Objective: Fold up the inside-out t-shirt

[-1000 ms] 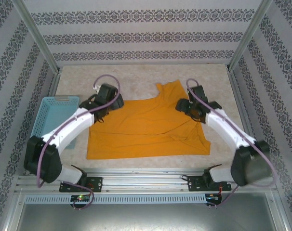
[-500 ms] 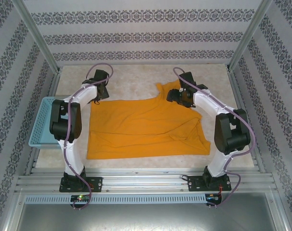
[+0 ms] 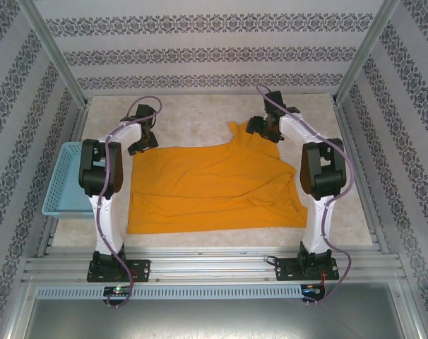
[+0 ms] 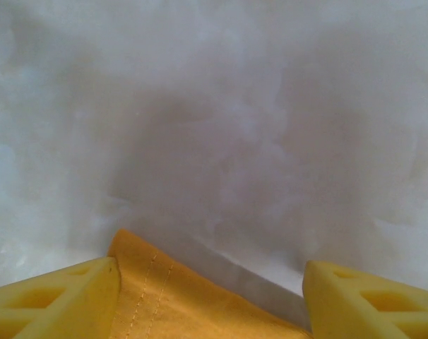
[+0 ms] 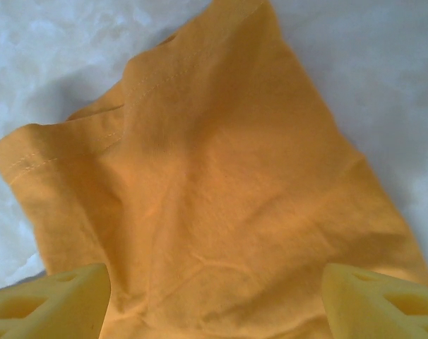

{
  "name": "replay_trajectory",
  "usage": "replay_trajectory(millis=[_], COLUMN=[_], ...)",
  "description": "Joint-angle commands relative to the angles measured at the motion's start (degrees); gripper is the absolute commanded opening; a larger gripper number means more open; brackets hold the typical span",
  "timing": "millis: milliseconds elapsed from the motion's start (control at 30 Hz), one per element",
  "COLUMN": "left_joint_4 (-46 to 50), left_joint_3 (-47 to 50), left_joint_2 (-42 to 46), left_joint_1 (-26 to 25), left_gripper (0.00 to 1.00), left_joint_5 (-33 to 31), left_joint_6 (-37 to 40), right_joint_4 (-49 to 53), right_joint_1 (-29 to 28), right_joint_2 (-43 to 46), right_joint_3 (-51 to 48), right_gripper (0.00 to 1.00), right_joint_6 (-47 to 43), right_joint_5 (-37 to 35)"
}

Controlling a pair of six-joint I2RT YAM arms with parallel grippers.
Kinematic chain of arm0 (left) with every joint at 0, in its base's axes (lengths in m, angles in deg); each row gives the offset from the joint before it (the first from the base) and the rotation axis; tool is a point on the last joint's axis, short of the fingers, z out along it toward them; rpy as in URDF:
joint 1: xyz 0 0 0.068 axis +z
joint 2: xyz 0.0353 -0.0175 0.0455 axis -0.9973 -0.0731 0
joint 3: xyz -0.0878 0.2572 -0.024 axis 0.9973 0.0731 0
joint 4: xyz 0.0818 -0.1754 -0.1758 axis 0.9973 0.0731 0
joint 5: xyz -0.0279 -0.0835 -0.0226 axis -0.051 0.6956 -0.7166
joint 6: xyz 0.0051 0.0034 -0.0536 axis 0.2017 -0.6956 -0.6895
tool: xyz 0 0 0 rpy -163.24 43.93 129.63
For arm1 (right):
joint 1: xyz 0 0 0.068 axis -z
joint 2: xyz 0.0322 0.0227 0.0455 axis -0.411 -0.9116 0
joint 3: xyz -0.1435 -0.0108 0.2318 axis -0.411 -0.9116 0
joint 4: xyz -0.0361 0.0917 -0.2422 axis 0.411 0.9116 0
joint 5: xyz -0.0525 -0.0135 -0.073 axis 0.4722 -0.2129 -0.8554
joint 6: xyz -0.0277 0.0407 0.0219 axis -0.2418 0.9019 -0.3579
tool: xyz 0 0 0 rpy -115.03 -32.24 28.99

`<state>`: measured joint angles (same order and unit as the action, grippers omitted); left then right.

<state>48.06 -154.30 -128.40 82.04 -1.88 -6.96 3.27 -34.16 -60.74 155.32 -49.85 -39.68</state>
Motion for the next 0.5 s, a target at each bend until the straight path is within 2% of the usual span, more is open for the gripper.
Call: replay_trajectory(millis=[0, 233, 467], left_joint_4=[2.5, 0.5, -2.2], left_joint_3=[-0.5, 1.5, 6.1], left_joint_2=[-0.7, 0.1, 3.4], left_joint_1=[1.0, 0.7, -0.8], left_gripper=[0.64, 0.41, 0.17], left_joint_5=[1.4, 5.0, 8.0], left_joint_6=[-0.5, -1.0, -1.7], right_joint_4=[3.1, 4.5, 0.6], right_joint_1=[-0.2, 0.0, 1.2], right_joint_2=[-3.2, -5.1, 2.2], right_joint_3=[2.7, 1.0, -11.1], right_gripper=[0.78, 0.74, 0.68], right_joint_6=[2.0, 5.5, 8.5], right_joint_5=[1.5, -1.0, -3.4])
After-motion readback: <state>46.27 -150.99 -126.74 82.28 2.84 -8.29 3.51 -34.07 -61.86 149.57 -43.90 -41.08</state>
